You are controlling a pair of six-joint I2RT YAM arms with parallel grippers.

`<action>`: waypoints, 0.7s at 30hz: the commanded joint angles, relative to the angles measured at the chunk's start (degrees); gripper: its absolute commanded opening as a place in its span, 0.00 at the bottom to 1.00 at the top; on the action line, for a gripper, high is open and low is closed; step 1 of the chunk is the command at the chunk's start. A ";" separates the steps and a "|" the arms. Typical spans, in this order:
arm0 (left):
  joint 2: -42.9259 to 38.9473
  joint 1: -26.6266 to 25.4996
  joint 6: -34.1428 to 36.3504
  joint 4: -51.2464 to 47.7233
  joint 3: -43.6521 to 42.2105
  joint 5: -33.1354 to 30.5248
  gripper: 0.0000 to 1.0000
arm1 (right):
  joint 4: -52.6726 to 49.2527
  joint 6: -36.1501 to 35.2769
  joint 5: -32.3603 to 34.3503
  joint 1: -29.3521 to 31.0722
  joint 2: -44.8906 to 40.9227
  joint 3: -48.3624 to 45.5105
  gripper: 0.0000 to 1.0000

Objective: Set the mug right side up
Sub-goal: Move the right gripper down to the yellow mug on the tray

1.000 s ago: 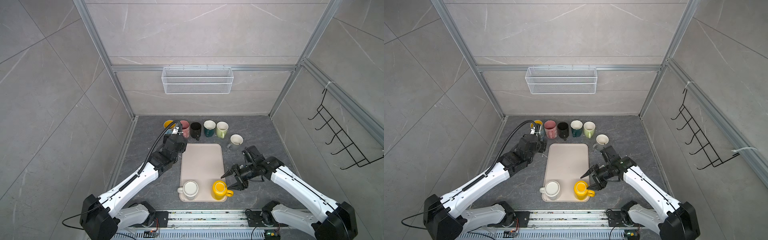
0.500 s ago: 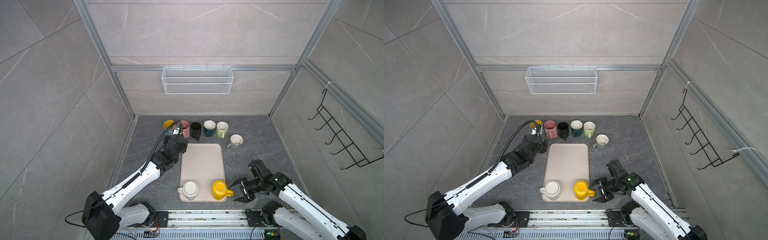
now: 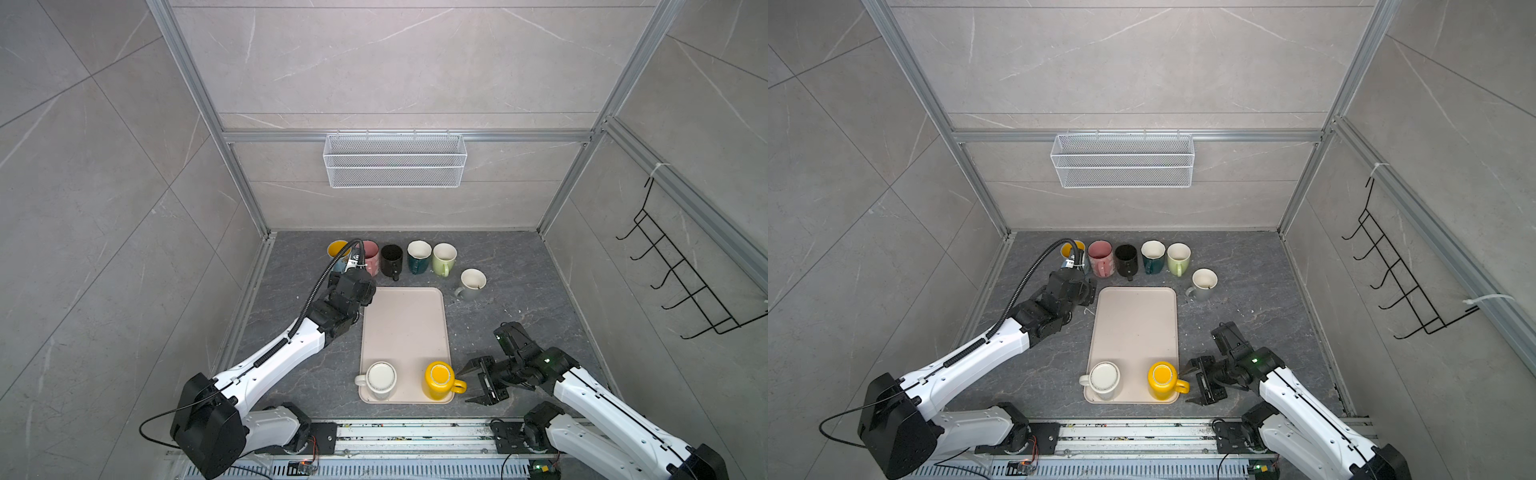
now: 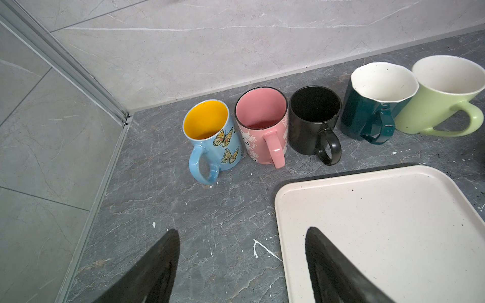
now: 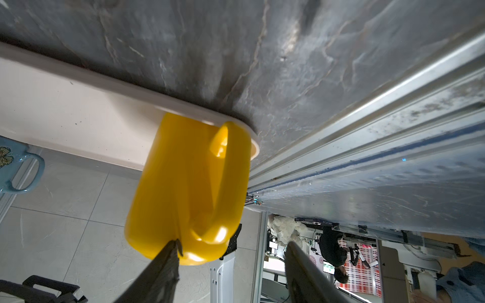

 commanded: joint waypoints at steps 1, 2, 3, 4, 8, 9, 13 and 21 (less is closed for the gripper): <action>0.74 0.65 -1.60 0.27 2.60 0.30 0.78 | -0.03 2.09 2.26 -0.22 0.69 -0.80 0.63; 0.85 0.72 -1.77 0.10 2.84 0.53 0.78 | 0.16 2.16 2.54 -0.25 0.78 -0.86 0.62; 0.97 0.81 -1.93 0.06 2.99 0.85 0.78 | 0.52 2.63 2.78 -0.17 0.93 -1.20 0.61; 1.12 0.84 -1.92 -0.01 3.05 1.12 0.78 | 1.28 3.11 2.91 -0.24 1.17 -1.54 0.59; 1.80 1.00 -2.50 -0.01 3.22 1.69 0.78 | 4.40 3.92 2.83 -0.25 2.70 -2.23 0.56; 1.93 1.02 -2.59 0.02 3.25 1.78 0.78 | 4.85 3.92 2.79 -0.24 3.21 -2.32 0.55; 2.66 1.24 -2.65 -0.27 3.69 1.95 0.78 | 8.30 3.71 2.16 -0.82 5.92 -2.49 0.45; 2.82 2.04 -2.74 -0.86 3.63 2.13 0.78 | 7.69 -1.56 0.31 -4.21 11.73 0.45 0.41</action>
